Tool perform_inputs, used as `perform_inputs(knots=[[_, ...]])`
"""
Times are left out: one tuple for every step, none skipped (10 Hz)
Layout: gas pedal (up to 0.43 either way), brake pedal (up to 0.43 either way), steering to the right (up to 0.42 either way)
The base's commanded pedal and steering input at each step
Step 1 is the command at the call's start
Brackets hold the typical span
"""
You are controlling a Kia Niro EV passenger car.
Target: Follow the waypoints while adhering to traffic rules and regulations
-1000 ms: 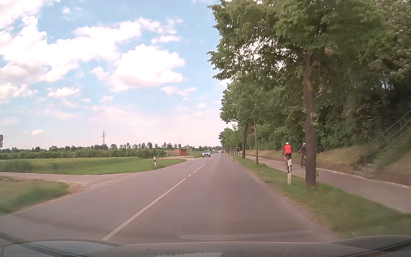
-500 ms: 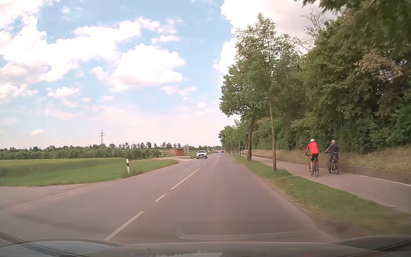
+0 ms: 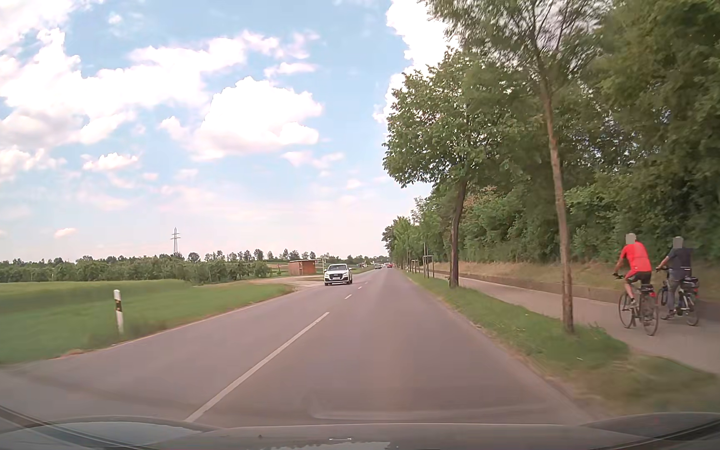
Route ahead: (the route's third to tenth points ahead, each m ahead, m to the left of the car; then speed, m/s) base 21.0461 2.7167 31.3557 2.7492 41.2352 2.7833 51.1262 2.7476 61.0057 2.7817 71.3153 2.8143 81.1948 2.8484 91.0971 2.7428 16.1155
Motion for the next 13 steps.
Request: perform_inputs(knots=[[0.118,0.018,-0.001],[0.118,0.012,0.0],[0.118,0.018,0.0],[0.118,0.018,0.0],[0.118,0.024,-0.001],[0.118,0.018,-0.001],[0.118,0.018,-0.001],[0.118,0.018,0.0],[0.118,0.018,-0.001],[0.118,0.018,-0.001],[0.118,0.018,-0.001],[0.118,0.018,-0.001],[0.067,0.018,-0.001]])
